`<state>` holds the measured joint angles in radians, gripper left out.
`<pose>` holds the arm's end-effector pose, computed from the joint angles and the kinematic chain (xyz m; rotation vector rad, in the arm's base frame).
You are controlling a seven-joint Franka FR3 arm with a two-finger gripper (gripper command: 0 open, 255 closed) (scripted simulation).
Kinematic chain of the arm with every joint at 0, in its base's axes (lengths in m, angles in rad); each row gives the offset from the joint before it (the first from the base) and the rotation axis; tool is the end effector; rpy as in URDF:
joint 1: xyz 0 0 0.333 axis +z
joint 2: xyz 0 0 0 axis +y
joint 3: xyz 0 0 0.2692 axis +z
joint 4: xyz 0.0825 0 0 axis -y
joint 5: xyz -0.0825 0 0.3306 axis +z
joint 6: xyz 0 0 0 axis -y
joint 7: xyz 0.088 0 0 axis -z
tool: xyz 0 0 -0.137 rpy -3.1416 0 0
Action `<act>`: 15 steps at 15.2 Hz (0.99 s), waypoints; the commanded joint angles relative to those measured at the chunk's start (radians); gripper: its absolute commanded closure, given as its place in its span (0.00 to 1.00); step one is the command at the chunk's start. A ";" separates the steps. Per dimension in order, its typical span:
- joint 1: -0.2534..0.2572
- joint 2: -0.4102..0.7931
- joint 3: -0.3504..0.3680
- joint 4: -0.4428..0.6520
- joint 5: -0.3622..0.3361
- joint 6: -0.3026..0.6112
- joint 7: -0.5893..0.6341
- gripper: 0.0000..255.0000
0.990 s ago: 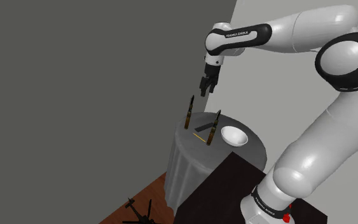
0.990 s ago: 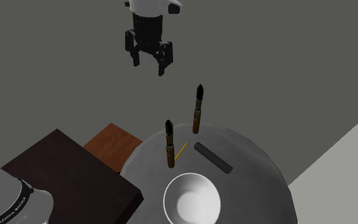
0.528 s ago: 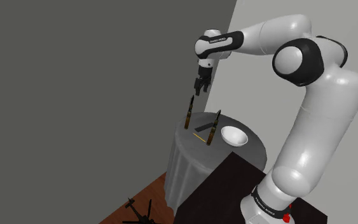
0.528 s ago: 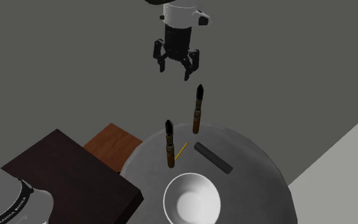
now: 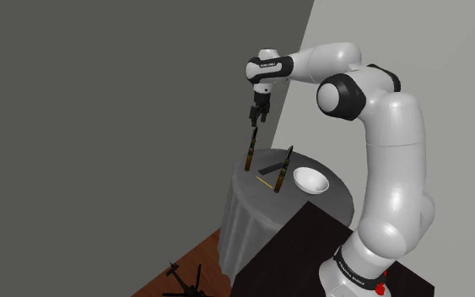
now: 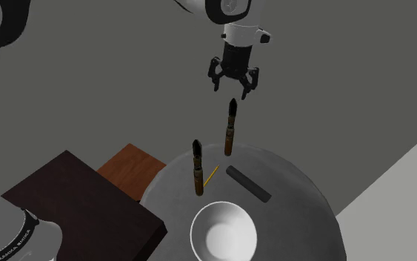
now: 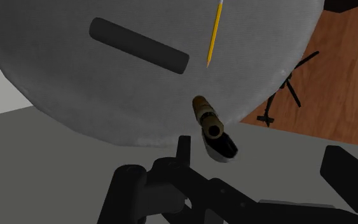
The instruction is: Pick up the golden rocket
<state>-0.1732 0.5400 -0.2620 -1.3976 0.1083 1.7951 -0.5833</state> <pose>0.5720 -0.2268 0.3401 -3.0946 -0.2244 0.1925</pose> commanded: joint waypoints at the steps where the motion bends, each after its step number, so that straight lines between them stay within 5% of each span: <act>1: -0.019 0.069 0.004 0.086 0.008 -0.018 -0.014 0.00; 10: -0.017 0.097 0.008 0.026 0.015 0.067 -0.017 0.00; 11: -0.018 0.099 0.008 0.029 0.016 0.067 -0.018 1.00; 15: -0.018 0.098 0.008 0.028 0.015 0.067 -0.018 1.00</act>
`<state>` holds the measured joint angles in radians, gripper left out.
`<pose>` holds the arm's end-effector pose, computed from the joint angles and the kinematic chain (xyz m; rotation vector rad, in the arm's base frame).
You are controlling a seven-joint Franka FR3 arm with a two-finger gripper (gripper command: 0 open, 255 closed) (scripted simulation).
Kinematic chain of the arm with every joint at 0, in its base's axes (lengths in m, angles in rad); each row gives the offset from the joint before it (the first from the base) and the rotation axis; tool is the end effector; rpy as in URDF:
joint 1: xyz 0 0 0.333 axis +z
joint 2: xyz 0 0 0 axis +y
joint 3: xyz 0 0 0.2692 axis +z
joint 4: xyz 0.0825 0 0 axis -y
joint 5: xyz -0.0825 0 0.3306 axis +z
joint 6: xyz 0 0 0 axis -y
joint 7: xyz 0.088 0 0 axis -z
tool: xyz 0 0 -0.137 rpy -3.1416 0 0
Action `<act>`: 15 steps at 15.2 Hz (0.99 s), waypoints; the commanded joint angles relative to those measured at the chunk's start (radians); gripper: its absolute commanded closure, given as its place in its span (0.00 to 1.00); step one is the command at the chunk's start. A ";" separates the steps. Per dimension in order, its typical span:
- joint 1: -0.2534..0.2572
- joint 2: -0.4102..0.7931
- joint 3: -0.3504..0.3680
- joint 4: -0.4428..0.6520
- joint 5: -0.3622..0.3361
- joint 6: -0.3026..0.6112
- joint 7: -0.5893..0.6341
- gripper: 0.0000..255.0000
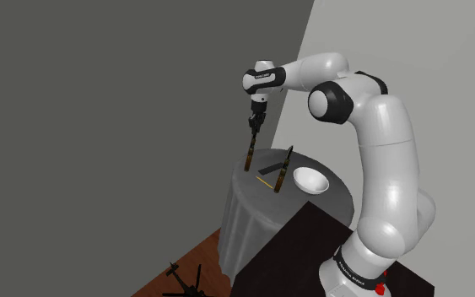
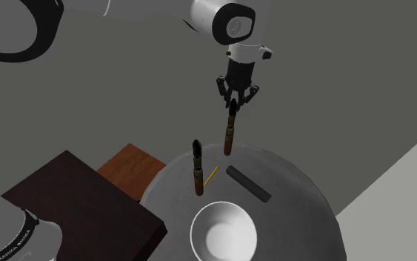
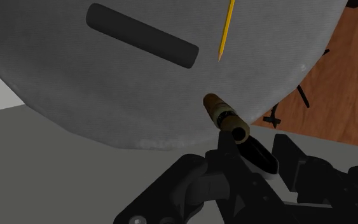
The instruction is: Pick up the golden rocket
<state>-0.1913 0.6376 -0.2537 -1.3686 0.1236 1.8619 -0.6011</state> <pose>0.5835 -0.2361 0.2963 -3.0964 -0.2354 0.1958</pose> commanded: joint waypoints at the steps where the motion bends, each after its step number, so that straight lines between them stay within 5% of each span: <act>1: 0.000 0.001 0.000 0.000 0.000 0.000 0.000 1.00; 15: -0.002 -0.034 -0.005 0.080 -0.009 -0.114 0.004 1.00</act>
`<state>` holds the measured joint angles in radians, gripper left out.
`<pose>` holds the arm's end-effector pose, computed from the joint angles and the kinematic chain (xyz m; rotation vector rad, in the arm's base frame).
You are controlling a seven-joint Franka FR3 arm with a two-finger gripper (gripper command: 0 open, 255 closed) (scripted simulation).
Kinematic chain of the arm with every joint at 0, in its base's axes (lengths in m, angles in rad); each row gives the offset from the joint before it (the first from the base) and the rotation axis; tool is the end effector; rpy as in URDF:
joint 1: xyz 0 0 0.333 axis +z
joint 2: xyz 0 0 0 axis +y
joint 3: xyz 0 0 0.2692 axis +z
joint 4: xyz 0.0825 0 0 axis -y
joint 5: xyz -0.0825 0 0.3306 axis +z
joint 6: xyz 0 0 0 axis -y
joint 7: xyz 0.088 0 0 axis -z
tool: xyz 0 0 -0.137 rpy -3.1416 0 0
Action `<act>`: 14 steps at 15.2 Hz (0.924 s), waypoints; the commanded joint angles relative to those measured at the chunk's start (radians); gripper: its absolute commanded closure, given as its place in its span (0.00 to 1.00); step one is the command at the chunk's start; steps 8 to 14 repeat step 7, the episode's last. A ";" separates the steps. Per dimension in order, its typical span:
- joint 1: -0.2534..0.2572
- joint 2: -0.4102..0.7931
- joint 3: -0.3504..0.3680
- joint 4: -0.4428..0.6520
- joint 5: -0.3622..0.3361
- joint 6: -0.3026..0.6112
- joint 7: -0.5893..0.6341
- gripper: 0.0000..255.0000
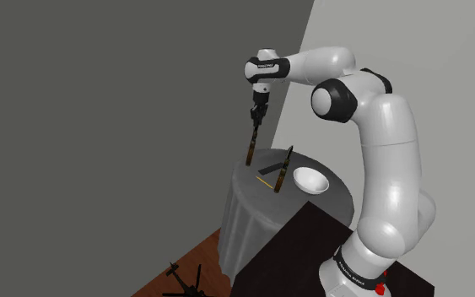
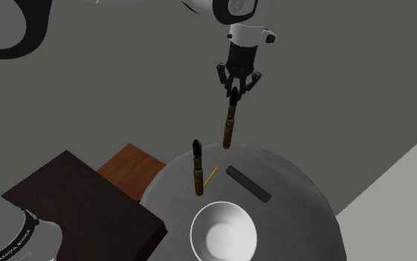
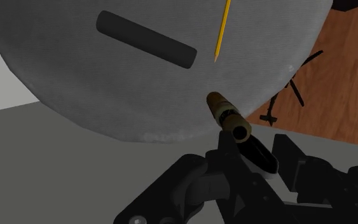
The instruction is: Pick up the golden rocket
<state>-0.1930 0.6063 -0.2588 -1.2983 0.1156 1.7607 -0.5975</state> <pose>0.5826 -0.2356 0.3372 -3.0960 -0.2356 0.1965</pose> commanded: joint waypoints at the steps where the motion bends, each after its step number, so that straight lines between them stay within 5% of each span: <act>1: -0.001 -0.005 -0.001 0.020 -0.001 -0.025 0.001 1.00; 14: -0.004 -0.011 -0.002 0.067 -0.003 -0.077 0.002 1.00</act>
